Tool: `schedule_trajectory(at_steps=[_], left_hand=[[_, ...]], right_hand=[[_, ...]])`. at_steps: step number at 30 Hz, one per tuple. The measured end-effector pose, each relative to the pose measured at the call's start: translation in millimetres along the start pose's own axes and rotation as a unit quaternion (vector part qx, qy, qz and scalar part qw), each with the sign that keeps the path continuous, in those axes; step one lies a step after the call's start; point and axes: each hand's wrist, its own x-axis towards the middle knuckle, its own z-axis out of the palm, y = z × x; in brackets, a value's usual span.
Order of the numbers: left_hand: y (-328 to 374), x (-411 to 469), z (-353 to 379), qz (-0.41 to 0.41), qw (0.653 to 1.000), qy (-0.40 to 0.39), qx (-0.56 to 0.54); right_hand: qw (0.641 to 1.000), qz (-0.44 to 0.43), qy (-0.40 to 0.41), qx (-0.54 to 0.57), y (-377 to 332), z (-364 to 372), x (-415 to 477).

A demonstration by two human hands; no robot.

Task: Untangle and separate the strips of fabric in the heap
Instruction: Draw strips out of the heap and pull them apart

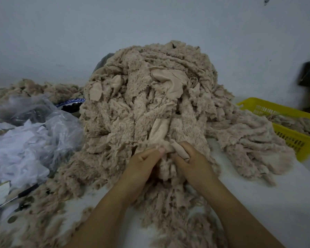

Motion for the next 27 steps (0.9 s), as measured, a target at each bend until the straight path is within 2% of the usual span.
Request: schedule_trajectory(at_steps=[3, 5, 7, 9, 10, 11, 13, 14, 15, 16, 18, 20, 21, 23, 25, 27], left_hand=[[-0.6, 4.8, -2.8, 0.021, 0.995, 0.089, 0.038], [0.0, 10.0, -9.6, 0.044, 0.987, 0.153, 0.023], [3.0, 13.1, -16.1, 0.058, 0.978, 0.194, -0.042], [3.4, 13.6, -21.0, 0.058, 0.967, 0.246, -0.04], [3.2, 12.5, -22.2, 0.059, 0.96, 0.273, -0.014], [2.4, 10.5, -22.4, 0.065, 0.952, 0.299, 0.016], [0.8, 6.5, -18.8, 0.083, 0.935, 0.343, 0.041], [1.2, 5.0, -16.5, 0.088, 0.933, 0.345, 0.052], [0.5, 4.7, -15.4, 0.095, 0.933, 0.338, 0.076], [0.2, 4.4, -14.1, 0.103, 0.933, 0.328, 0.104], [1.6, 3.4, -9.9, 0.13, 0.927, 0.314, 0.156], [3.1, 1.2, -7.8, 0.178, 0.912, 0.305, 0.208], [2.6, 0.9, -7.7, 0.2, 0.905, 0.298, 0.228], [-0.5, 2.6, -6.9, 0.227, 0.894, 0.271, 0.274], [-2.5, 3.7, -3.0, 0.24, 0.869, 0.252, 0.351], [-2.2, 3.9, 1.5, 0.266, 0.831, 0.256, 0.416]], right_hand=[[0.999, 0.009, 0.051, 0.013, -0.7, -5.9, 1.2], [0.994, 0.049, 0.082, 0.047, -3.8, -12.6, 1.9], [0.987, 0.111, 0.065, 0.092, -5.6, -19.0, 3.0], [0.966, 0.147, 0.037, 0.21, -6.9, -25.1, 6.2], [0.94, 0.138, 0.063, 0.306, -5.3, -31.6, 9.9], [0.89, 0.125, 0.111, 0.424, -5.5, -41.7, 14.0], [0.753, 0.093, 0.193, 0.622, 0.0, -62.8, 18.9], [0.713, 0.099, 0.207, 0.662, 5.7, -67.9, 19.0], [0.71, 0.123, 0.206, 0.662, 8.8, -68.1, 17.2], [0.741, 0.153, 0.2, 0.623, 12.6, -62.6, 16.1], [0.847, 0.197, 0.185, 0.459, 16.7, -42.2, 14.7], [0.95, 0.184, 0.165, 0.193, 11.3, -22.4, 11.7], [0.973, 0.167, 0.146, 0.06, 11.2, -15.5, 11.0], [0.979, 0.159, 0.082, -0.094, 15.9, -8.1, 10.1], [0.973, 0.179, 0.051, -0.139, 20.5, -5.2, 9.4], [0.975, 0.16, 0.058, -0.143, 20.9, -4.8, 9.6]])
